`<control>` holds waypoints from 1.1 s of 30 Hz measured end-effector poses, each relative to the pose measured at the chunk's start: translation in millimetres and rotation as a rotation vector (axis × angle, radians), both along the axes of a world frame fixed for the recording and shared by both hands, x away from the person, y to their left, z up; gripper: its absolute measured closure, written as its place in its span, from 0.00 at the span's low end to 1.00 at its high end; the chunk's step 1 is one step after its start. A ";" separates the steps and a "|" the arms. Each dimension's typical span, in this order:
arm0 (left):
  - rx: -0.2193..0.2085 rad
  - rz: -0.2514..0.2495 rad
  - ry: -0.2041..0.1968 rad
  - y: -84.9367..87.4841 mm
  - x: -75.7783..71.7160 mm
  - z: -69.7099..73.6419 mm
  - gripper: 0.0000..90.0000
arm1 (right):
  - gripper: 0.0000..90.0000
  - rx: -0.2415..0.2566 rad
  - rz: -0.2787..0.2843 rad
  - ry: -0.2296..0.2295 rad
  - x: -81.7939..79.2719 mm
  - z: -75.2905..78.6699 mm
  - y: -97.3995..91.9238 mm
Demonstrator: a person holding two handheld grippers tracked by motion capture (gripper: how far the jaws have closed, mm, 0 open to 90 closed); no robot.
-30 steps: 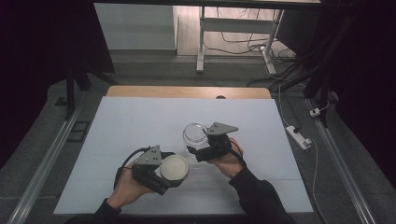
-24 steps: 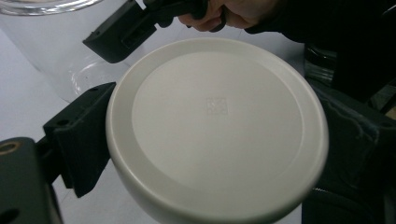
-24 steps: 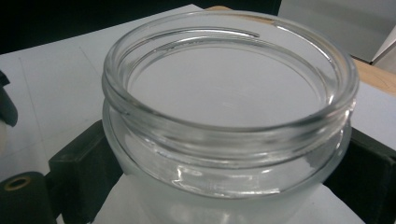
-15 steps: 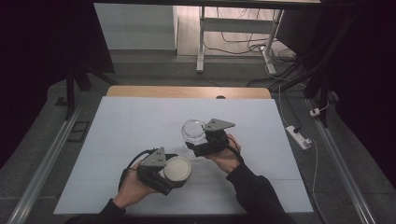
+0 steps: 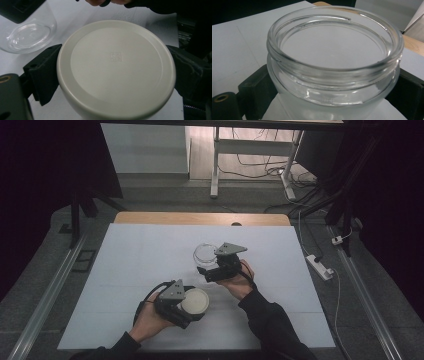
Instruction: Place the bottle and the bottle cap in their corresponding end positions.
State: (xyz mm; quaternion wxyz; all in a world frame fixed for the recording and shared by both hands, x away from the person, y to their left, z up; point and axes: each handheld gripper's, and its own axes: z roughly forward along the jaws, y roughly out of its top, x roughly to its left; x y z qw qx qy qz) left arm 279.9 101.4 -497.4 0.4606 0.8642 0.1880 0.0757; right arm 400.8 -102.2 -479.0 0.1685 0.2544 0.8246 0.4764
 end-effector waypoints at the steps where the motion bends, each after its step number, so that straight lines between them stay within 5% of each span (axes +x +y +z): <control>1: 0.003 0.000 0.004 -0.8 1.0 -1.2 0.09 | 0.07 -0.001 -0.005 0.000 3.0 -1.4 0.7; 33: 0.110 0.026 0.021 -28.5 22.7 -33.2 0.09 | 0.07 -0.003 -0.052 -0.005 42.7 -18.3 17.7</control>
